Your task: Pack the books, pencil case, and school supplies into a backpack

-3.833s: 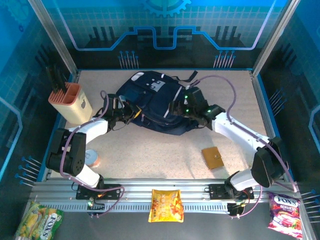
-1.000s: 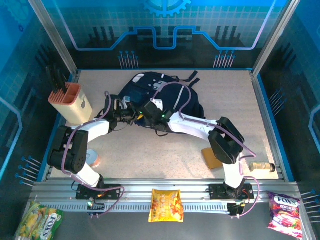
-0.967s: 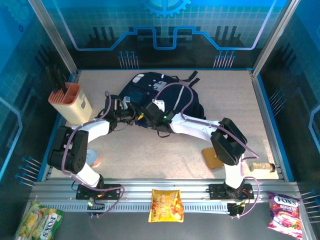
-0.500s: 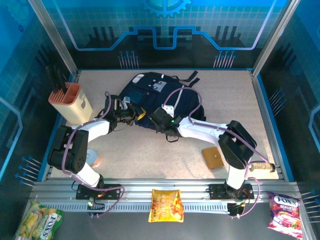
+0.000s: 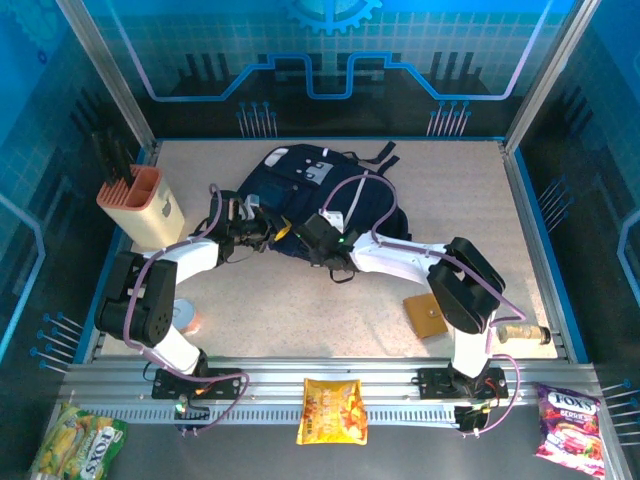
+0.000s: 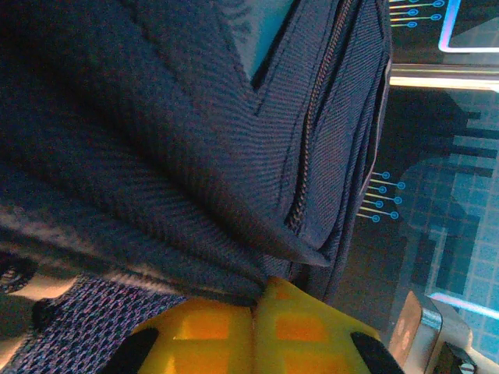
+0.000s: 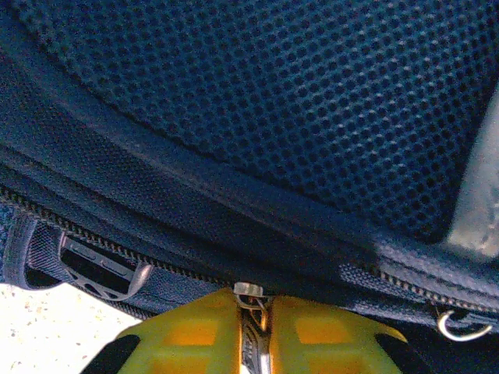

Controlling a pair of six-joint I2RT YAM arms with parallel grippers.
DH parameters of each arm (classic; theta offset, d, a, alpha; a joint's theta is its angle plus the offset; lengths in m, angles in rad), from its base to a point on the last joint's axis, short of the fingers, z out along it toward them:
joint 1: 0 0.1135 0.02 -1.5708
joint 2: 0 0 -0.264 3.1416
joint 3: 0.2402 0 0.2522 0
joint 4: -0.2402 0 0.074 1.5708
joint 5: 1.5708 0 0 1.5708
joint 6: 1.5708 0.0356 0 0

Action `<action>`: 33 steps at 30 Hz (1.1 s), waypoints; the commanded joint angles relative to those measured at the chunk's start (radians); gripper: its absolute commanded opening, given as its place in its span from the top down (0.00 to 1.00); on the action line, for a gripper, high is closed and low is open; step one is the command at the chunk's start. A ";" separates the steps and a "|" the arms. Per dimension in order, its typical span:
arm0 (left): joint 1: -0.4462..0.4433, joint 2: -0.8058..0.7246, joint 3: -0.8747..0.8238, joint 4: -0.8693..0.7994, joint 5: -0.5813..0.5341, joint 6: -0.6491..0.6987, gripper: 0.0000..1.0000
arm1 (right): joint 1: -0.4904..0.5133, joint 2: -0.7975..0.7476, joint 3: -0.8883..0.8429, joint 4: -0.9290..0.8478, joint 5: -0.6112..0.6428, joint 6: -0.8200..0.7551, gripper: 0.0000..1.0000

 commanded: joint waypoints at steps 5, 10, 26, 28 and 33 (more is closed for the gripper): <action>0.010 -0.003 0.033 -0.030 -0.002 0.043 1.00 | 0.011 0.022 0.073 -0.096 0.094 -0.025 0.95; 0.029 -0.009 0.054 -0.114 -0.045 0.114 1.00 | 0.053 -0.005 0.083 -0.239 0.218 -0.015 0.96; 0.074 0.072 0.168 -0.166 -0.067 0.168 1.00 | -0.061 -0.216 -0.153 -0.256 0.344 -0.021 0.97; 0.074 0.102 0.198 -0.166 -0.058 0.177 1.00 | -0.083 -0.227 -0.156 -0.214 0.330 -0.079 0.97; 0.074 0.131 0.247 -0.185 -0.066 0.194 0.85 | -0.084 -0.220 -0.139 -0.040 0.217 -0.293 0.99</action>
